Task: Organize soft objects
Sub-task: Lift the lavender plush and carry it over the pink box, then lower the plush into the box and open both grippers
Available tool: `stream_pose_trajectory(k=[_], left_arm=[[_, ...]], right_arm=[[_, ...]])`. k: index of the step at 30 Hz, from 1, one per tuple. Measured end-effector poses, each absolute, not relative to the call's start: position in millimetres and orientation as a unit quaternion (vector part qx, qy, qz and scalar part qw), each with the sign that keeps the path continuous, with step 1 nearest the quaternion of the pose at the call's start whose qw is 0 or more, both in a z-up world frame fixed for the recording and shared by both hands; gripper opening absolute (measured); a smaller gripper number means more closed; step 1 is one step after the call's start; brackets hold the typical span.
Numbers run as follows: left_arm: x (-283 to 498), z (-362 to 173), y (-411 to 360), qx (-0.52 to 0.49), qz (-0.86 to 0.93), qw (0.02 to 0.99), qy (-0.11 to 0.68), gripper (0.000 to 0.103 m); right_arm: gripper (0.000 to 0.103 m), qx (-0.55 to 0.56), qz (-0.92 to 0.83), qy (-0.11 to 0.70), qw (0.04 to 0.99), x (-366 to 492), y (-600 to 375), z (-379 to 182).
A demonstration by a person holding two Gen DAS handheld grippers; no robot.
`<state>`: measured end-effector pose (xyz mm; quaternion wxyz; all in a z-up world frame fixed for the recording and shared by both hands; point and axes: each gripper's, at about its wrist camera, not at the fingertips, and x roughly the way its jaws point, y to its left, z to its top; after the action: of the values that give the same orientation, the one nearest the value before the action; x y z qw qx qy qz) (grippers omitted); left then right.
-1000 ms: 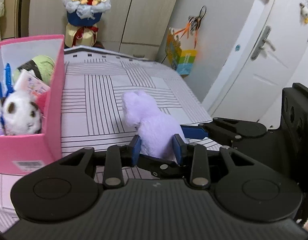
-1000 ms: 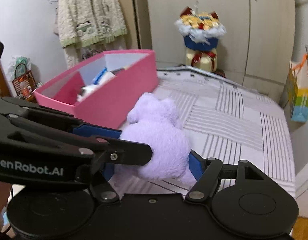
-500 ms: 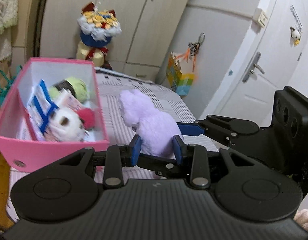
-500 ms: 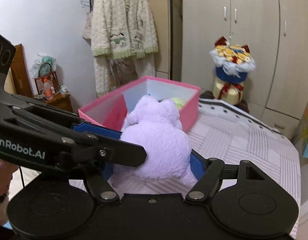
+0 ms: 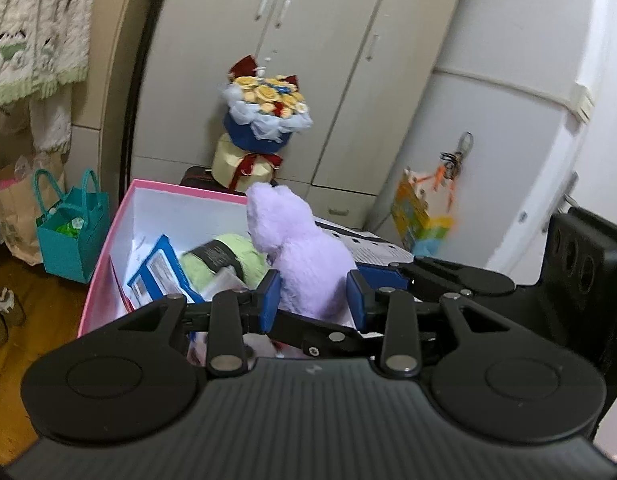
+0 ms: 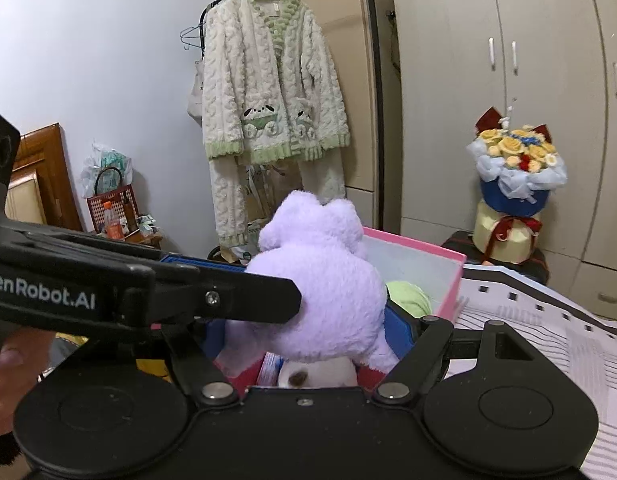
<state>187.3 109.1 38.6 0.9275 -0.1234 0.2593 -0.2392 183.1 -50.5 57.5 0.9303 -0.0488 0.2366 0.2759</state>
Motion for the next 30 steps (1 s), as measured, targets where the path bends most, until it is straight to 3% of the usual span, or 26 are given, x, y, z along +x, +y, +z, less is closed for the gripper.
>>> stream_pose_trajectory(k=[7, 11, 17, 30], left_arm=[[241, 10, 120, -0.154, -0.205, 0.923, 0.286, 0.034], [257, -6, 128, -0.173, -0.189, 0.921, 0.295, 0.034], [263, -29, 125, -0.155, -0.153, 0.926, 0.307, 0.035], [228, -14, 113, -0.140, -0.157, 0.936, 0.281, 0.037]], right_arm=[[0.081, -0.037, 0.282, 0.285, 0.915, 241, -39, 33], [0.082, -0.085, 0.276, 0.290, 0.913, 254, -24, 24], [0.082, -0.157, 0.264, 0.262, 0.915, 233, -21, 12], [0.082, -0.083, 0.266, 0.225, 0.934, 187, -66, 29]])
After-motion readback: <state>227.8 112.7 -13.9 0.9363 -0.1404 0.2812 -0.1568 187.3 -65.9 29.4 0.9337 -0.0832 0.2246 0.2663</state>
